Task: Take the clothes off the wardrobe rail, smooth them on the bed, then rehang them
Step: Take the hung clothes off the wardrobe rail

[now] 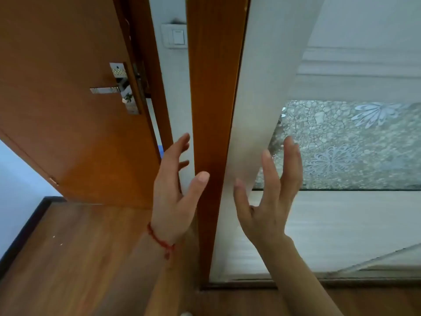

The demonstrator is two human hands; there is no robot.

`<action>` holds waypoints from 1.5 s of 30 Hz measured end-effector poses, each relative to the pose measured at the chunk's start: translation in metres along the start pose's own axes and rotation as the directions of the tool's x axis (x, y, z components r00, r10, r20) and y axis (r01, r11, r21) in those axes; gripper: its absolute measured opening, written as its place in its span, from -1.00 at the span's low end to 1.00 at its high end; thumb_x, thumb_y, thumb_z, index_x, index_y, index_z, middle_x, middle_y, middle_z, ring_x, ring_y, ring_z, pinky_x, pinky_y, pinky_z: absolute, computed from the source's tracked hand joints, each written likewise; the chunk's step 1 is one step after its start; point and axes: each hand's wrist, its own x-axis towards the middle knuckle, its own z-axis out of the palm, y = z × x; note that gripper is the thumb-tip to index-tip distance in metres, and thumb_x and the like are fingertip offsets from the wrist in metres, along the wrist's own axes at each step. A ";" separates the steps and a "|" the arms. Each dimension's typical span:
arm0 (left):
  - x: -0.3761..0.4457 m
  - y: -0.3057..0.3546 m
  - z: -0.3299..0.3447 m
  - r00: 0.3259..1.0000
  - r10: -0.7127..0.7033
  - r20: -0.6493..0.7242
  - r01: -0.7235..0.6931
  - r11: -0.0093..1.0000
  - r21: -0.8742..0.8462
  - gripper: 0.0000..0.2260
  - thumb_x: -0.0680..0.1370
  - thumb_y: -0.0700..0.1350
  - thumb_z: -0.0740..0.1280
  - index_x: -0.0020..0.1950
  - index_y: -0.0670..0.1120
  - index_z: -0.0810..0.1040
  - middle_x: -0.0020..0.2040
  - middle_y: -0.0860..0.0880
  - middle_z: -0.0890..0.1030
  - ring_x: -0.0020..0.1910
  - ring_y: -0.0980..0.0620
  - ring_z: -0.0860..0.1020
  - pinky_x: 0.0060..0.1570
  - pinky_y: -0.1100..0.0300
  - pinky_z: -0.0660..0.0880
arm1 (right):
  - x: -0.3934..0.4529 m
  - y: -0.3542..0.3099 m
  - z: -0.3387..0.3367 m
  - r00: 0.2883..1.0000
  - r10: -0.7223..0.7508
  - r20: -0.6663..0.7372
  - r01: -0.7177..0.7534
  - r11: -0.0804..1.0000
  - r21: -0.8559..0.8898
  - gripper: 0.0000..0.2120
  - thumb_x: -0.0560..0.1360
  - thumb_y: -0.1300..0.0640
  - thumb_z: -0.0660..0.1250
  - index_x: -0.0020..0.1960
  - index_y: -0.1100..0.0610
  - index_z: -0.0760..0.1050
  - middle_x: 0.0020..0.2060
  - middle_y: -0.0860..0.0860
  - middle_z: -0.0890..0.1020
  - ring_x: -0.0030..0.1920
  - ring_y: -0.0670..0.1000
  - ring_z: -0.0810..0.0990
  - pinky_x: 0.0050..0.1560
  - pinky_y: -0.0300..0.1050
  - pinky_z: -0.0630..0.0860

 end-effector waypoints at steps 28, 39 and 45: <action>0.020 0.010 0.013 0.960 0.252 -0.120 -0.202 0.924 0.325 -0.38 0.39 0.17 0.36 0.20 -0.33 0.48 0.05 -0.20 0.63 -0.02 -0.15 0.64 -0.19 -0.05 0.63 | 0.004 0.041 -0.008 0.992 -0.002 -0.125 -0.035 0.954 -0.299 -0.52 0.46 0.04 0.24 0.34 0.08 0.23 0.31 0.30 0.29 0.35 0.24 0.31 0.26 0.15 0.36; 0.015 0.016 0.020 0.950 0.264 -0.169 -0.213 0.939 0.271 -0.38 0.41 0.18 0.29 0.33 -0.14 0.26 0.20 -0.19 0.50 0.19 -0.10 0.49 0.05 -0.16 0.55 | 0.026 0.060 -0.031 0.951 0.168 -0.260 -0.244 0.923 -0.296 -0.51 0.47 0.22 0.26 0.35 0.25 0.22 0.36 0.33 0.18 0.40 0.27 0.21 0.38 0.07 0.24; 0.021 0.023 0.021 0.914 0.380 -0.144 -0.325 0.895 0.305 -0.35 0.48 0.21 0.18 0.34 -0.26 0.17 0.30 -0.25 0.31 0.35 -0.08 0.28 0.38 0.19 0.22 | 0.032 0.085 -0.042 0.980 0.016 -0.197 -0.117 0.850 -0.513 -0.52 0.54 0.16 0.27 0.37 0.30 0.19 0.37 0.33 0.21 0.41 0.31 0.24 0.45 0.06 0.20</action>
